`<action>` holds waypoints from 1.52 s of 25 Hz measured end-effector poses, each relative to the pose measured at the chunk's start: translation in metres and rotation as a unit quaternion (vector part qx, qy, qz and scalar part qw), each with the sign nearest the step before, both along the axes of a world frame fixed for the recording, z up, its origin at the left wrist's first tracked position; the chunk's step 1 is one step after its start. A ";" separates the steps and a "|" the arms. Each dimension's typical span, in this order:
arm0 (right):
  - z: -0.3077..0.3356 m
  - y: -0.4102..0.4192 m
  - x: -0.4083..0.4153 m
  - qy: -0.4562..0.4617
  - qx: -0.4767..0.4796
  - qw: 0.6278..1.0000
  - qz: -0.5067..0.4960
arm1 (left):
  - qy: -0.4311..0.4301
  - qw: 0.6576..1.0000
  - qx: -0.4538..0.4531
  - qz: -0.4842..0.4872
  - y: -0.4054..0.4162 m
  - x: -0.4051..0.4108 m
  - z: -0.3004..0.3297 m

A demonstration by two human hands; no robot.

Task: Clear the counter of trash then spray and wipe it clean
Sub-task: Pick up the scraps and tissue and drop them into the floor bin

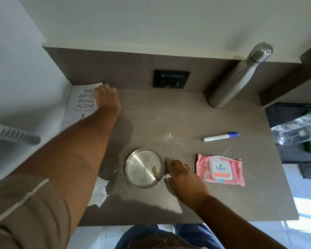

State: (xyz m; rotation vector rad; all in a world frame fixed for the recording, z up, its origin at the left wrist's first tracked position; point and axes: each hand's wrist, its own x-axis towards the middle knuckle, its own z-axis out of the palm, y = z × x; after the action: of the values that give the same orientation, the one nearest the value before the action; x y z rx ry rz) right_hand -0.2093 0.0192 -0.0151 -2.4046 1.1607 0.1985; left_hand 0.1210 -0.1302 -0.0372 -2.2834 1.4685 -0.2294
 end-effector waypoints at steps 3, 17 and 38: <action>-0.004 0.018 -0.009 0.011 -0.039 0.999 -0.014 | 0.005 1.000 -0.027 0.005 0.002 0.009 -0.008; 0.037 -0.003 0.032 -0.166 0.016 0.978 -0.127 | 0.125 0.974 -0.169 -0.088 0.025 -0.013 0.035; 0.018 -0.008 0.108 0.217 -0.006 0.975 0.038 | 0.215 0.966 -0.139 0.039 0.299 -0.054 -0.017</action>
State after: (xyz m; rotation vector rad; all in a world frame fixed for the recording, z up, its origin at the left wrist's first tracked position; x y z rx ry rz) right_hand -0.1017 0.0112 0.0025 -2.4893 1.2482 0.7774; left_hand 0.0673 0.1686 -0.0543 -2.7414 1.6280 0.0996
